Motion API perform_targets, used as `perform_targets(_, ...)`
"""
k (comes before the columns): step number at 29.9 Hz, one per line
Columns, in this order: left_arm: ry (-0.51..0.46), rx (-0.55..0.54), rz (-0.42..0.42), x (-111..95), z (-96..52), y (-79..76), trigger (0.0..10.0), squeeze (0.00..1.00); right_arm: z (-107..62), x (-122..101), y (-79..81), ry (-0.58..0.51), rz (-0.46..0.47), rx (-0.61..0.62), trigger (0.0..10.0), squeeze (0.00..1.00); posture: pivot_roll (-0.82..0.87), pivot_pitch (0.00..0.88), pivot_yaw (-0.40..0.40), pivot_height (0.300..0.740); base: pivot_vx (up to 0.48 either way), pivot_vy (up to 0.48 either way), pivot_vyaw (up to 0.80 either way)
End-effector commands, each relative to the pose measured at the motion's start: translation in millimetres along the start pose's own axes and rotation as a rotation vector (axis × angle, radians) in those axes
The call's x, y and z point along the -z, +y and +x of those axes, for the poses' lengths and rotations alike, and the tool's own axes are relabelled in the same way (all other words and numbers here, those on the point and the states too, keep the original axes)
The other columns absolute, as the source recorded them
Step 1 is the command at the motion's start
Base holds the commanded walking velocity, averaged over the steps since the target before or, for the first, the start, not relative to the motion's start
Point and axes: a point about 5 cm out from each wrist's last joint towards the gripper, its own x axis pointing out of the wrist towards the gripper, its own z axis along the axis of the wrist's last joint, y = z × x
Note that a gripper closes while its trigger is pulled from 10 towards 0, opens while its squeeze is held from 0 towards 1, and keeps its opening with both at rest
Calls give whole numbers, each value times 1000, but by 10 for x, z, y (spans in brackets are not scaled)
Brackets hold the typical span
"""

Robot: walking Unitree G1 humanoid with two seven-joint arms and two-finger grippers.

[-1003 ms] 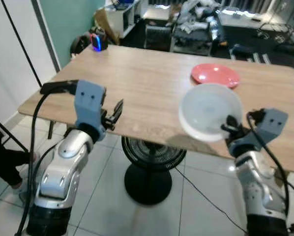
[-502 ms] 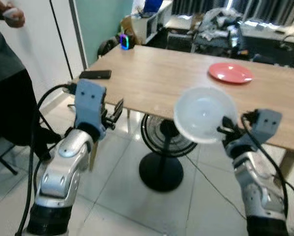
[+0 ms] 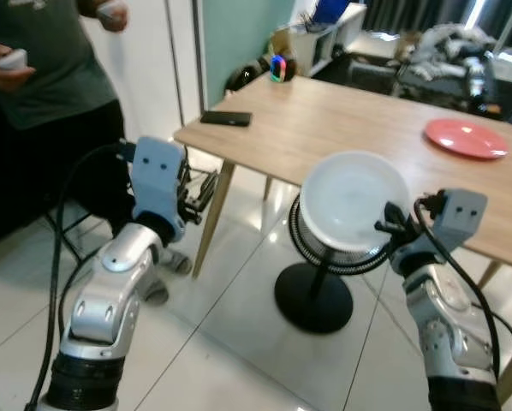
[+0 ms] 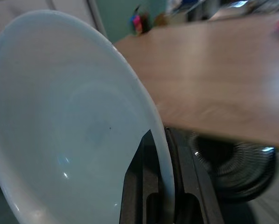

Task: Setting the table

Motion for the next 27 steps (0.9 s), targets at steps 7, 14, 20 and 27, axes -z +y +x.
perform_targets(7, 7, 14, 2, 3, 9, -37, 10000, 0, -19, 25, 1, 12, -10, -10, 10000, 0, -24, 0, 47, 740, 0, 0, 744)
perform_targets(14, 16, 23, 6, 19, 5, -57, 10000, 0, -28, 49, 40, 22, -19, -36, 10000, 0, -23, 0, 47, 740, 0, 0, 744)
perform_targets(20, 52, 39, 23, 106, -30, -99, 10000, 0, -54, 110, 159, 45, -23, -100, 10000, 0, -20, 0, 46, 740, 0, 0, 744)
perform_targets(27, 190, 63, 79, 491, -203, -118, 10000, 0, -209, 411, 373, 141, -37, -210, 10000, 0, -15, 0, 45, 740, 0, 0, 744)
